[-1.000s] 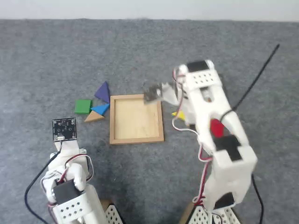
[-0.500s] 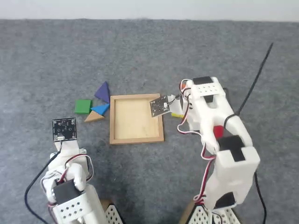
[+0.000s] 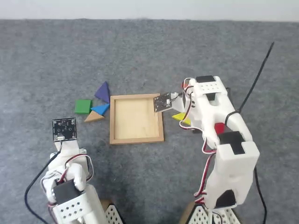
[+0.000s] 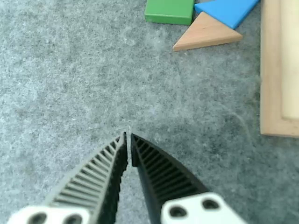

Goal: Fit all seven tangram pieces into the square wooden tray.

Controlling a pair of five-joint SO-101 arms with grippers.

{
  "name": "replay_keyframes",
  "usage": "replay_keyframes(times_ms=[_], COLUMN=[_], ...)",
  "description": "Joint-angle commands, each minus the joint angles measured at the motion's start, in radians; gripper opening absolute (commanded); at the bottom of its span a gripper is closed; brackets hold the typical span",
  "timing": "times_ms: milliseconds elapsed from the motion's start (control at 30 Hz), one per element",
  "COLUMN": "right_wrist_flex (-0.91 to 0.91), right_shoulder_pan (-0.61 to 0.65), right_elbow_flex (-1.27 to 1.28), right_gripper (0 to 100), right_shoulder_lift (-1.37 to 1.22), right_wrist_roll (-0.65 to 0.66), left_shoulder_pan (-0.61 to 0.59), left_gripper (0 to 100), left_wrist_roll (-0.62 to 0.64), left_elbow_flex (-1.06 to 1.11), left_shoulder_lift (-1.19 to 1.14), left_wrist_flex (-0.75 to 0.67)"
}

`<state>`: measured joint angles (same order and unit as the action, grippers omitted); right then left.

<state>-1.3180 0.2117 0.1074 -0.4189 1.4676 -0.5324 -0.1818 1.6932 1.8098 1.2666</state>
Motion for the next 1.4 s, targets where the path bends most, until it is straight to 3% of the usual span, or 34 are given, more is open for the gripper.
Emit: replay_keyframes(times_ms=[0, 133, 333, 600, 1100, 1367], right_wrist_flex=[-0.007, -0.024, -0.142, -0.094, -0.163, -0.151], right_shoulder_pan=[-0.03, -0.025, -0.031, -0.027, 0.036, 0.038], right_elbow_flex=[-0.075, -0.077, -0.075, -0.075, -0.114, -0.127], right_gripper=[36.8, 36.8, 37.1, 37.0, 37.0, 36.9], right_shoulder_lift=[0.001, 0.002, 0.007, -0.047, -0.091, -0.102], right_wrist_roll=[-0.057, -0.054, 0.094, 0.098, -0.012, -0.143], left_shoulder_pan=[-0.008, -0.008, -0.008, -0.008, -0.008, -0.008], left_gripper=[1, 1, 1, 1, 1, 1], left_wrist_roll=[-0.002, -0.002, -0.002, -0.002, -0.002, -0.002], left_elbow_flex=[-0.012, -0.012, -0.012, -0.012, -0.012, -0.012], left_shoulder_lift=[0.018, 0.018, 0.018, 0.018, 0.018, 0.018], left_wrist_flex=[0.003, 0.003, 0.003, 0.003, 0.003, 0.003])
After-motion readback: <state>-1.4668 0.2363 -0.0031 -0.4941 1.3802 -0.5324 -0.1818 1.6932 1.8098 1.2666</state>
